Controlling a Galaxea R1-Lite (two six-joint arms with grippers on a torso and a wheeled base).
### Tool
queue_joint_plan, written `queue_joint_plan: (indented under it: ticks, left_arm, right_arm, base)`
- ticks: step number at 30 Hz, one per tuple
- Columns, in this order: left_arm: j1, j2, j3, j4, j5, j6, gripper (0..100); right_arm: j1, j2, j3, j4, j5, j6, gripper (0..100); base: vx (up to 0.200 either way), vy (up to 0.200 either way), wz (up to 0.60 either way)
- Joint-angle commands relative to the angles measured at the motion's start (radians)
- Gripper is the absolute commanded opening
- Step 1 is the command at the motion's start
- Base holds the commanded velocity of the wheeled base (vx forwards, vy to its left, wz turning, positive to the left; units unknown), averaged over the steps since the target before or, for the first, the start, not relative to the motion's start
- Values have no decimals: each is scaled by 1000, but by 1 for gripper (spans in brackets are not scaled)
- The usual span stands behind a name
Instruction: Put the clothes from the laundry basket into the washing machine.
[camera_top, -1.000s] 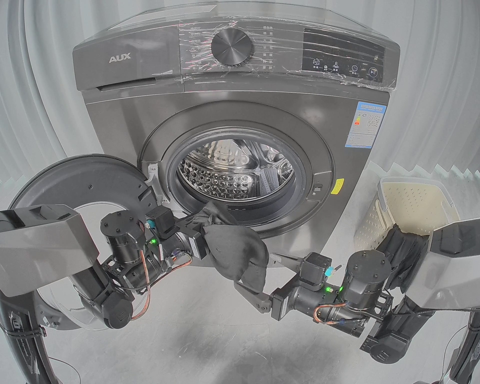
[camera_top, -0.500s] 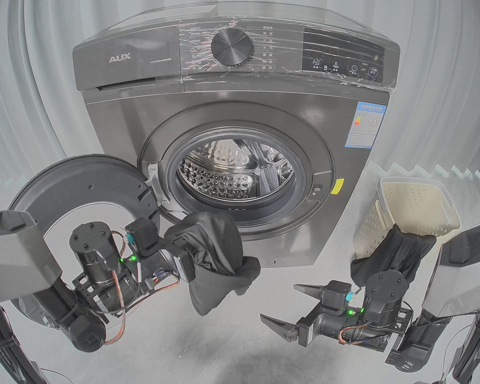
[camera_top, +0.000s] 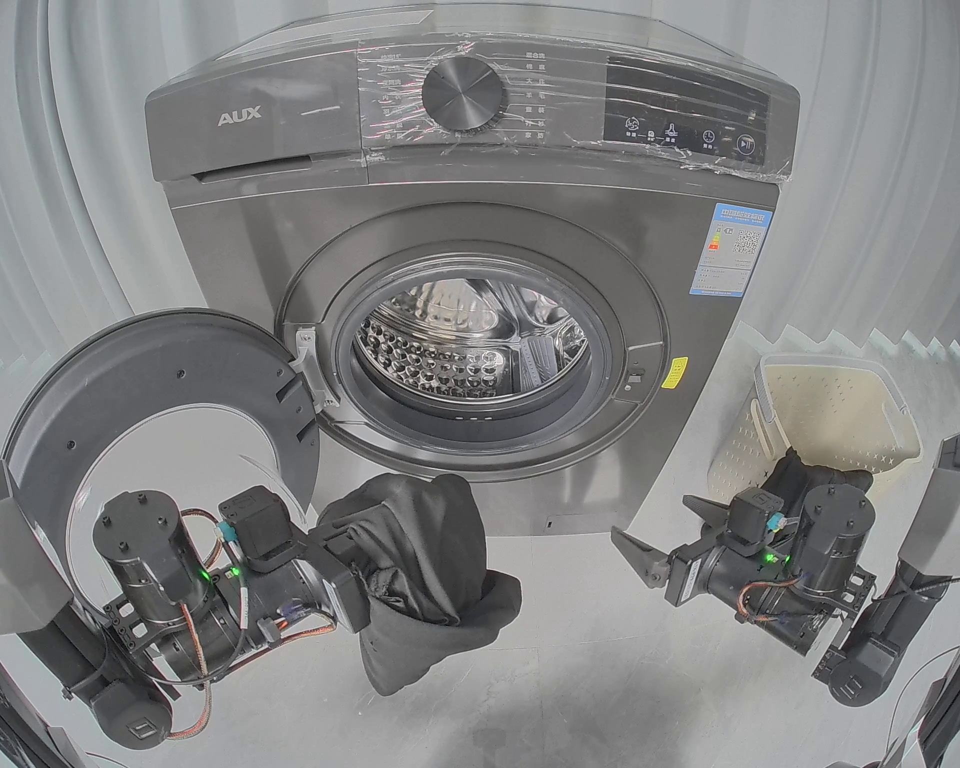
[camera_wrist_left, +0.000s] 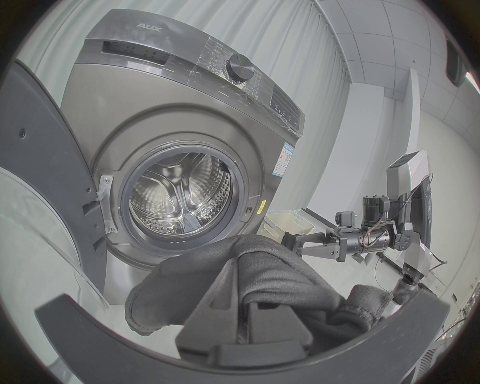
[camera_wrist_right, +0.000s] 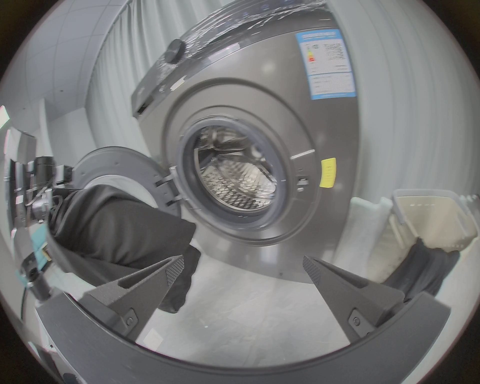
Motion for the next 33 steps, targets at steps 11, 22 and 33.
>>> queue_joint_plan:
  ticks: [11,22,33]
  left_arm:
    - [-15,-1,10,-2,46,0,0]
    - [-15,33,11,-2,52,8,0]
    - [-26,48,11,-2,63,14,0]
  right_arm:
    - [-41,4,-5,-3,-54,1,100]
    - [-27,2,0,-3,-53,12,100]
    - [-21,2,1,-3,-51,13,100]
  base:
    - [0,0,0]
    - [109,0,0]
    - [91,0,0]
